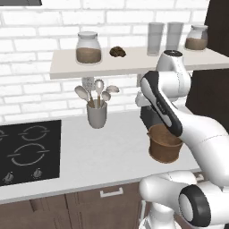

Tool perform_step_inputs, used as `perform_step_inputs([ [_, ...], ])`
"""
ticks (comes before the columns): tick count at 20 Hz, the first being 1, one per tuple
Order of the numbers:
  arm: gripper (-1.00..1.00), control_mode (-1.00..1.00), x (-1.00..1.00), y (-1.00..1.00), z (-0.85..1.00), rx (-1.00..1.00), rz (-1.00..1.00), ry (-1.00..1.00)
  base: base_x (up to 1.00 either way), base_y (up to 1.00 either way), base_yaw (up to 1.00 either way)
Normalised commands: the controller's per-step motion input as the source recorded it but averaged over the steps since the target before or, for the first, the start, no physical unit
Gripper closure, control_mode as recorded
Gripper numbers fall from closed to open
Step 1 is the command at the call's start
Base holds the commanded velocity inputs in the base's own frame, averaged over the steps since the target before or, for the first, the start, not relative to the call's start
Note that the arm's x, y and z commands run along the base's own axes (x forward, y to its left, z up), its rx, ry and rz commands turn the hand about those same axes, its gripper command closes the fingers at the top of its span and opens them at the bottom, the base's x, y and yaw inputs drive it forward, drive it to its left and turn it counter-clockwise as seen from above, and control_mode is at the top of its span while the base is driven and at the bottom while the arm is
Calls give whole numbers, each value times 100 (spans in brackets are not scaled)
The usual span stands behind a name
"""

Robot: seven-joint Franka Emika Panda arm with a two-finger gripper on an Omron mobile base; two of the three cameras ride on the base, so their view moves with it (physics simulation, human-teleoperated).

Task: Open the cabinet, pick up the bread from the cabinet and place it in the basket. Then move the basket to the dining counter.

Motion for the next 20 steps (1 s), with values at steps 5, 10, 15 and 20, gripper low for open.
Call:
perform_step_inputs([
  [5,-100,-100,-4,0,5,0,1,-11,0,0,0],
  [10,-100,-100,-21,8,43,0,2,-23,0,0,0],
  [15,-100,-100,-64,22,67,0,3,-27,0,0,0],
  [20,-100,-100,-21,5,87,0,5,-26,0,0,0],
])
